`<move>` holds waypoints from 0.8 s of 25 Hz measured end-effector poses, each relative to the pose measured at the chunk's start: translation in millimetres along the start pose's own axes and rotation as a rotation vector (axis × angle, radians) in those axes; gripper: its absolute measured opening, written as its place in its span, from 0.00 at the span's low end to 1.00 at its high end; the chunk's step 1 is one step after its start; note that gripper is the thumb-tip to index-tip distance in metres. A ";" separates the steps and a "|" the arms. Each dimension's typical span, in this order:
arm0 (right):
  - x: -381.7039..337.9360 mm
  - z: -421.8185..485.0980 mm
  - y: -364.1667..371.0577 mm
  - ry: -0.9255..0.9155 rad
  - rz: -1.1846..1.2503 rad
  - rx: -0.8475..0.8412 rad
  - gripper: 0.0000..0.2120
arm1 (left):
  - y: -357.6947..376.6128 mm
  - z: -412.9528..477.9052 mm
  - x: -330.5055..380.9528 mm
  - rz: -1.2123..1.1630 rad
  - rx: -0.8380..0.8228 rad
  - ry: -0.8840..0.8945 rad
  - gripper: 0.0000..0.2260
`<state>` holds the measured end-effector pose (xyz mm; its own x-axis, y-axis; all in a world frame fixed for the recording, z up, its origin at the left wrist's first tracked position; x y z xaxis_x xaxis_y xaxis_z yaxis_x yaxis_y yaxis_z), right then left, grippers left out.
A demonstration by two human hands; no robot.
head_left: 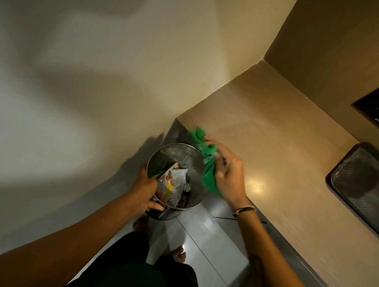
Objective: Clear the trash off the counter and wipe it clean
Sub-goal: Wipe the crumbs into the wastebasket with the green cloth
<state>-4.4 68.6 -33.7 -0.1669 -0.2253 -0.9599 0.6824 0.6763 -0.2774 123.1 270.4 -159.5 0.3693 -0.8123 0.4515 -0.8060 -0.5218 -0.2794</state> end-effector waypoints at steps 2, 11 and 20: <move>-8.0 21.8 -50.0 -0.006 -0.055 0.166 0.18 | -0.4 1.1 -0.9 -0.009 0.003 -0.022 0.30; 82.7 97.5 -125.8 0.297 -0.467 0.427 0.22 | -6.1 12.2 -3.1 -0.006 0.000 -0.049 0.28; 17.4 59.5 72.5 -0.078 -0.470 -0.199 0.28 | -12.6 9.8 8.9 0.062 -0.021 -0.016 0.30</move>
<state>84.5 72.0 -68.1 -0.3646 -0.5834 -0.7258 0.3962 0.6082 -0.6878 141.0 267.2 -160.3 0.3257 -0.8471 0.4198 -0.8370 -0.4649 -0.2886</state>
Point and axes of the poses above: each hand's wrist, its own z-axis towards the middle knuckle, its own y-axis out of the palm, x = y × z, the point moved 9 cm from there along z, towards the middle knuckle, and after that the axes turned 12 degrees about z, right-handed, at the moved point
